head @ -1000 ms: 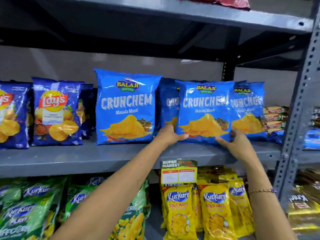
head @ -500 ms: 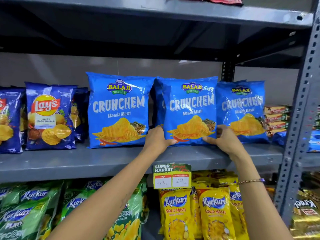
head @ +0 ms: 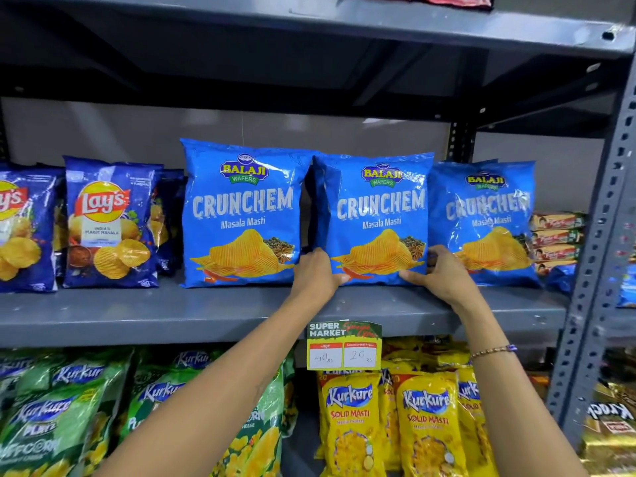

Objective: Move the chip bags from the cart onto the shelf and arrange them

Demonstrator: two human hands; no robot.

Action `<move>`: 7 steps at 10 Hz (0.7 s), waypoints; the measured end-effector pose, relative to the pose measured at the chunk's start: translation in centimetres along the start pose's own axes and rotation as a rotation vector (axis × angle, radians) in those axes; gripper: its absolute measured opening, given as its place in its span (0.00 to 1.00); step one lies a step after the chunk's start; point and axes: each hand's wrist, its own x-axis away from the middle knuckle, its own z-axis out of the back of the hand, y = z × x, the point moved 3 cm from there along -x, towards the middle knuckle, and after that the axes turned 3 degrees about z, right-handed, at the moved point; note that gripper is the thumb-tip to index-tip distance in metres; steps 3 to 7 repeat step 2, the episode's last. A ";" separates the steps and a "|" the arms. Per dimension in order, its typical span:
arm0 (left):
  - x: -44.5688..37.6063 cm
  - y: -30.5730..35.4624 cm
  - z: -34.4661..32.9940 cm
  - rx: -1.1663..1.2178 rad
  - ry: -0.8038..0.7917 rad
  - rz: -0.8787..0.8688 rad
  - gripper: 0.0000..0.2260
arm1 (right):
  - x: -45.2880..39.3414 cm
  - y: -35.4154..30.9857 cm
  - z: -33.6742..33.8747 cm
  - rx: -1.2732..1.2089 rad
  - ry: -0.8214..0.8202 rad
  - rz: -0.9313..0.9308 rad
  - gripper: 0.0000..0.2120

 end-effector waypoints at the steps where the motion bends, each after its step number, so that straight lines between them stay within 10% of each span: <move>1: 0.4 0.1 0.1 -0.042 -0.016 -0.011 0.19 | 0.3 -0.1 0.0 0.038 0.008 -0.008 0.34; 7: 1.6 0.1 1.1 -0.057 0.050 -0.048 0.16 | 2.2 -0.8 0.2 0.149 0.153 0.029 0.34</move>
